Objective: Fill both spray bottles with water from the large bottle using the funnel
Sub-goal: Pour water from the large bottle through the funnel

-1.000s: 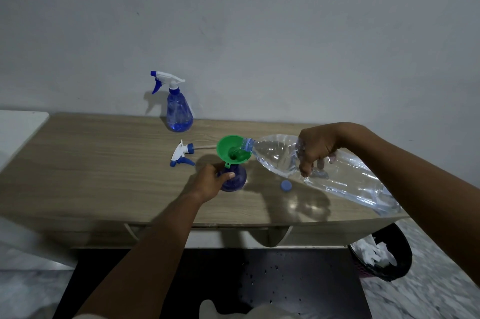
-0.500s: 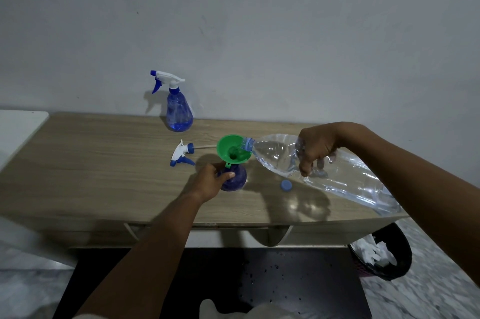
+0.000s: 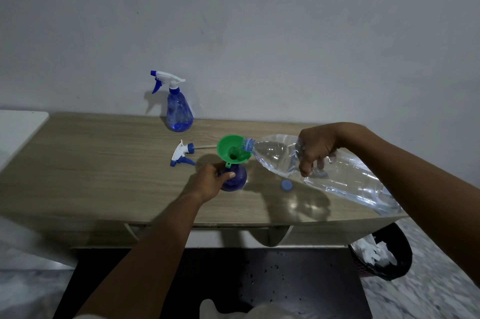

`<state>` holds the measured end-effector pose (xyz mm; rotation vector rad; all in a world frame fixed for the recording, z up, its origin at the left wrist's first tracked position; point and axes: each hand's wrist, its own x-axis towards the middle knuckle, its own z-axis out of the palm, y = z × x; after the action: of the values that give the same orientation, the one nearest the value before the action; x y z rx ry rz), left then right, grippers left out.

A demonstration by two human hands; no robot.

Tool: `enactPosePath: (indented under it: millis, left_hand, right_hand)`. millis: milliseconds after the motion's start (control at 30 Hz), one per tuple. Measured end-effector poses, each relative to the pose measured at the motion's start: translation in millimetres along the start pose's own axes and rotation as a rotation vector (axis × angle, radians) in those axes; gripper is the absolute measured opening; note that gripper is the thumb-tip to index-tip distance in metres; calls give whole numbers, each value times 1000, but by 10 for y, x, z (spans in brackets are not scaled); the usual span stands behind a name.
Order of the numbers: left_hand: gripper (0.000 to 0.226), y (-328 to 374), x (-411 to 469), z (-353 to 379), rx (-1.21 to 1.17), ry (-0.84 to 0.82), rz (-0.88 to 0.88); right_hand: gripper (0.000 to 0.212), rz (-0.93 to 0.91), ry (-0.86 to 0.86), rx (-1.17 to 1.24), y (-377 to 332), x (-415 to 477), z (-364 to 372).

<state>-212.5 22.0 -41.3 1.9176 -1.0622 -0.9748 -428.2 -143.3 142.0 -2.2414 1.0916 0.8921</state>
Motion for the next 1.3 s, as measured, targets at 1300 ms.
enactPosePath:
  millis: [1300]
  left_hand:
    - [30,-5,33,32,-84,21,53]
  right_hand:
    - [16,11,-6,-13,-15,-47,-16]
